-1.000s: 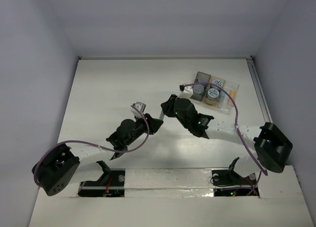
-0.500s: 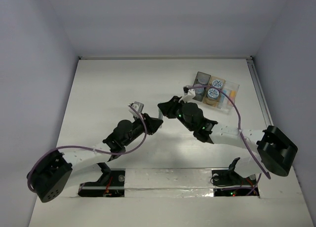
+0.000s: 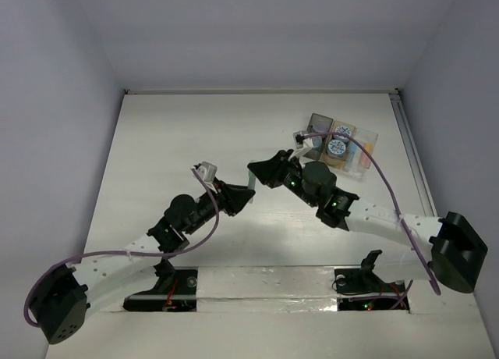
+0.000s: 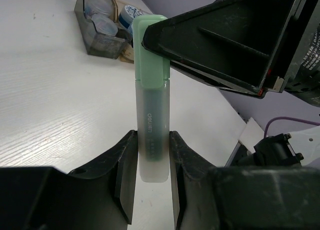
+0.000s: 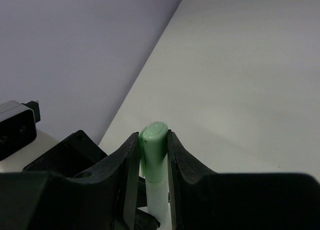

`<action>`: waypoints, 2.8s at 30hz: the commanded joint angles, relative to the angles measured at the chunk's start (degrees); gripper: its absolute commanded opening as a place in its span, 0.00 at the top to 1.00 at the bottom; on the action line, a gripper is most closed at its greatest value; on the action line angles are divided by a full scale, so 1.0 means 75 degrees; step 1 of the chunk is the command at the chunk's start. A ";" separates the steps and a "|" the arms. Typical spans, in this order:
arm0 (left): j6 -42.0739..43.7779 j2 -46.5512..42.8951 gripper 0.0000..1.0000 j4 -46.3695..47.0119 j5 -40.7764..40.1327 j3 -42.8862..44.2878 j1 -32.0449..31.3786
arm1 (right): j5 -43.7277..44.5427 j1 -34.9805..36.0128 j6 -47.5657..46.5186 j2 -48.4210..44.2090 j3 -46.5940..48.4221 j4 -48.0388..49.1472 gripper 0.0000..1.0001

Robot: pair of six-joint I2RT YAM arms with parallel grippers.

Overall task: Sort the stationery into containers
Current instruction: Close the pen cap on the pen, then place the pen in the storage box.

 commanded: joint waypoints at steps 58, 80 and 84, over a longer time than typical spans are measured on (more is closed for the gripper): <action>0.0135 -0.2100 0.10 -0.1126 0.0412 -0.0254 -0.0160 | 0.0520 -0.5237 -0.1103 0.0726 0.1882 -0.3505 1.00; 0.0370 -0.3543 0.02 -0.1912 -0.0092 -0.1133 -0.0160 | 0.1012 -0.7713 -0.3155 0.3714 0.4401 -0.5356 0.80; 0.0300 -0.3531 0.01 -0.1877 -0.0197 -0.1110 -0.0160 | 0.0825 -0.7713 -0.3002 0.3281 0.4273 -0.5603 0.45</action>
